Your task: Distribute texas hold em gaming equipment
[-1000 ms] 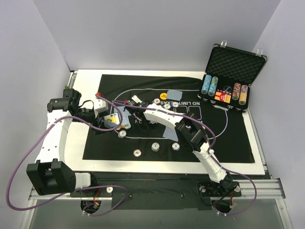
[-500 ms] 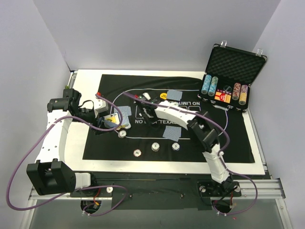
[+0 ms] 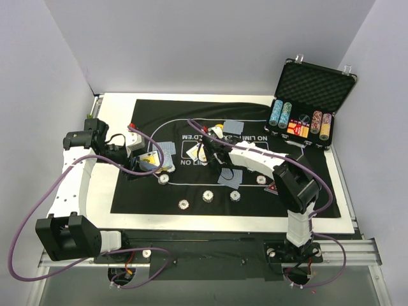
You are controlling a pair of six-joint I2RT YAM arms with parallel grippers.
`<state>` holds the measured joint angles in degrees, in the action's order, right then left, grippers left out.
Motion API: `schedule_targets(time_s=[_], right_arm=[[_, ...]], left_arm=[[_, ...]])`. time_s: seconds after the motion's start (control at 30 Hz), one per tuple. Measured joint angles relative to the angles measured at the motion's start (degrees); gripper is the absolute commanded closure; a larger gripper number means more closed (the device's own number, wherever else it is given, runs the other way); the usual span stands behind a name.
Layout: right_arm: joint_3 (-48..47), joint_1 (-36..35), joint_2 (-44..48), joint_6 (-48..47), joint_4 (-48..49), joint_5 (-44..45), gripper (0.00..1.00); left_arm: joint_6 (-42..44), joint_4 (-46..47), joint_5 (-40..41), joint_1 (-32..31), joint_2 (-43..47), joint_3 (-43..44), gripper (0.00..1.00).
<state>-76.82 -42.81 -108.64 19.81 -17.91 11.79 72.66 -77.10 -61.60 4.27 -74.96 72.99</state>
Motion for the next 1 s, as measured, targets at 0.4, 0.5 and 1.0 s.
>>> schedule_targets(time_s=[0.4,0.5,1.0], right_arm=[[4.57,-0.57,-0.76,4.24,7.3,-1.97,0.68],[7.1,-0.44,-0.76,5.25,8.68,-1.99,0.7],[19.19,1.33,6.95,9.42,13.42,-1.07,0.73]], left_arm=[[0.0,0.0,-0.02,0.02,0.0,0.0,1.0],[0.0,0.0,-0.02,0.02,0.0,0.0,1.0],[0.02,0.0,0.0,0.04,0.0,0.0,1.0]])
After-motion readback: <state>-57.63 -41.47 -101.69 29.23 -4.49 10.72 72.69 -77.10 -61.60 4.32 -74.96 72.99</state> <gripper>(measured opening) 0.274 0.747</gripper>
